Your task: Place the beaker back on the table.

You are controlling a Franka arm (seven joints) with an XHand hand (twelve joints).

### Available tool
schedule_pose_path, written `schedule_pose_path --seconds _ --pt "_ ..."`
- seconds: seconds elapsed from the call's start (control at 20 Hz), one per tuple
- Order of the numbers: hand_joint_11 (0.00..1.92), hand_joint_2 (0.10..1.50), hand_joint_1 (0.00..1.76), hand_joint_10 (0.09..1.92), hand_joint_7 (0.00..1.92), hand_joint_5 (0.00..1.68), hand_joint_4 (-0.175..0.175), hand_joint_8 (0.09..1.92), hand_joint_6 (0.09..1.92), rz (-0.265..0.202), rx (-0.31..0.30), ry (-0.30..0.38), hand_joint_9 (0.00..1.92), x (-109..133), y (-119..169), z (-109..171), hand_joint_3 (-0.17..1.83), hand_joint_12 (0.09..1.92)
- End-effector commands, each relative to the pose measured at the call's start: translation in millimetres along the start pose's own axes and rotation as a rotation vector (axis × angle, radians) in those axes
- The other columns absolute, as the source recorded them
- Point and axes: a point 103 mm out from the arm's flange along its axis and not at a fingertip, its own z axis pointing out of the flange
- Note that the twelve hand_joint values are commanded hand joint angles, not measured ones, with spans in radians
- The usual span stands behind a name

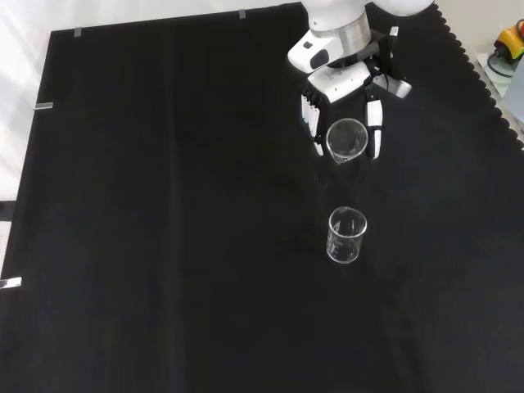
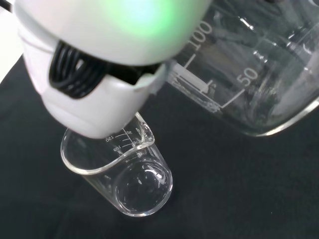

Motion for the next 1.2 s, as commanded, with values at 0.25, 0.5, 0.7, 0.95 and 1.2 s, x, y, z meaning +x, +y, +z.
schedule_pose_path --seconds 0.25,0.5,0.7,0.95,1.2 --pt "1.29 0.51 1.33 0.51 1.4 1.33 -0.175 0.58 0.62 -0.01 -0.085 0.107 1.65 -23.4 -2.8 3.8 0.86 0.67" --pt "1.28 0.52 1.33 0.51 1.4 1.33 -0.175 0.59 0.62 0.0 -0.13 0.157 1.65 -38.7 -0.8 10.6 0.86 0.67" --pt "1.28 0.52 1.33 0.51 1.4 1.33 -0.175 0.59 0.62 0.01 -0.158 0.196 1.65 -47.1 4.1 19.5 0.86 0.67" --pt "1.28 0.52 1.33 0.51 1.39 1.33 -0.175 0.59 0.62 -0.014 -0.157 0.237 1.65 -54.6 13.8 35.9 0.86 0.67" --pt "1.28 0.52 1.33 0.51 1.39 1.33 -0.175 0.59 0.62 -0.079 -0.129 0.278 1.64 -60.9 25.2 51.6 0.85 0.67"
